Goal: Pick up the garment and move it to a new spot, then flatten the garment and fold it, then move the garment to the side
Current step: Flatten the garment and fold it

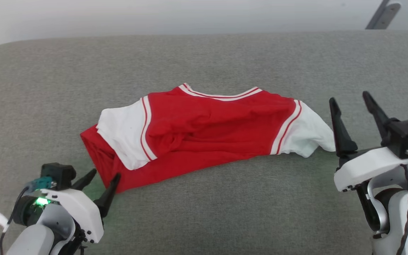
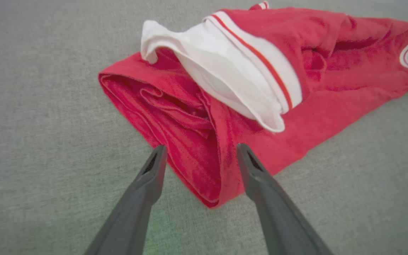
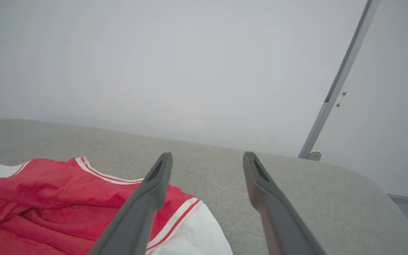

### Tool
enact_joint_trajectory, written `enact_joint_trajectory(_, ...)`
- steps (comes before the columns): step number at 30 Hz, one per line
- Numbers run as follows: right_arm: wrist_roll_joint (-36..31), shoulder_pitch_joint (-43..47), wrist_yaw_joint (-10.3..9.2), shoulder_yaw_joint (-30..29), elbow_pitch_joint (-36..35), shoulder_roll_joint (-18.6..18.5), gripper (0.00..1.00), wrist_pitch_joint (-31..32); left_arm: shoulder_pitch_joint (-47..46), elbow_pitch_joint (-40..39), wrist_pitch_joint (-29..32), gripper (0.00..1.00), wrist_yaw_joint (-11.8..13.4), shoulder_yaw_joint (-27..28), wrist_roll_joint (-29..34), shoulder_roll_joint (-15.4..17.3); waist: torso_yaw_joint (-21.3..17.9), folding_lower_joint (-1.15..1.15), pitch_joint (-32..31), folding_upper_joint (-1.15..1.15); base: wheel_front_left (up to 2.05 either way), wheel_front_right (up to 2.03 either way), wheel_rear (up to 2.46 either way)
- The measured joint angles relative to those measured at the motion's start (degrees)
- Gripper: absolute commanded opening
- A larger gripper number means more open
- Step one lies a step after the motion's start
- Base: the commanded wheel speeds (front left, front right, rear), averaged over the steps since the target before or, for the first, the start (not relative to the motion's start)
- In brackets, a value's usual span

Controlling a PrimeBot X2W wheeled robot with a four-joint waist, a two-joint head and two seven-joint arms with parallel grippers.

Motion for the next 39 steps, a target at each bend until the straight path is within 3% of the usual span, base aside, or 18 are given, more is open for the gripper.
enact_joint_trajectory(11, -2.0, 2.7, 0.0, -1.9, -1.5, 3.1, 1.0, -6.4, -7.5, 6.5, 17.8, 1.0, 0.8, -5.5, -0.4, 0.4, -2.2, 0.0, 1.1, 0.0, 0.0, 0.0, 0.0)
enact_joint_trajectory(12, -1.6, 2.8, 0.0, -1.6, -1.4, 3.1, 1.0, -6.4, -8.4, 7.0, 19.0, 0.95, 0.9, -6.0, -0.4, 0.2, -2.3, 0.0, 1.2, 0.0, 0.0, 0.0, 0.0)
enact_joint_trajectory(13, -0.9, 2.8, 0.0, -1.3, -1.2, 3.1, 1.0, -6.2, -9.1, 7.5, 20.0, 0.0, 0.9, -6.4, -0.3, -0.1, -2.3, 0.0, 1.3, 0.0, 0.0, 0.0, 0.0)
enact_joint_trajectory(22, -0.4, 2.7, 0.0, -1.4, -1.2, 3.2, 1.0, -6.2, -11.7, 6.8, 30.9, 0.0, 1.5, -8.3, -2.7, -1.0, -2.4, 0.0, 1.5, 0.0, 0.0, 0.0, 0.0)
enact_joint_trajectory(33, 0.0, 3.3, 0.0, -3.4, -2.9, 3.2, 1.0, -6.5, -2.4, -7.0, 41.9, 0.0, 5.0, -9.5, -10.0, -1.9, -1.7, 0.0, 1.8, 0.0, 0.0, 0.0, 0.0)
enact_joint_trajectory(37, 0.2, 3.5, 0.0, -3.7, -3.0, 3.2, 1.0, -6.5, -0.2, -10.8, 42.9, 0.0, 6.2, -10.1, -10.0, -1.5, -1.5, 0.0, 2.1, 0.0, 0.0, 0.0, 0.0)
enact_joint_trajectory(38, 0.3, 3.5, 0.0, -3.7, -3.0, 3.2, 1.0, -6.5, 0.0, -11.5, 42.6, 0.14, 6.8, -10.0, -9.8, -1.4, -1.5, 0.0, 2.2, 0.0, 0.0, 0.0, 0.0)
enact_joint_trajectory(39, 0.3, 3.5, 0.0, -3.7, -3.0, 3.2, 1.0, -6.6, 0.2, -12.1, 42.5, 0.76, 7.0, -9.9, -9.7, -1.2, -1.5, 0.0, 2.2, 0.0, 0.0, 0.0, 0.0)
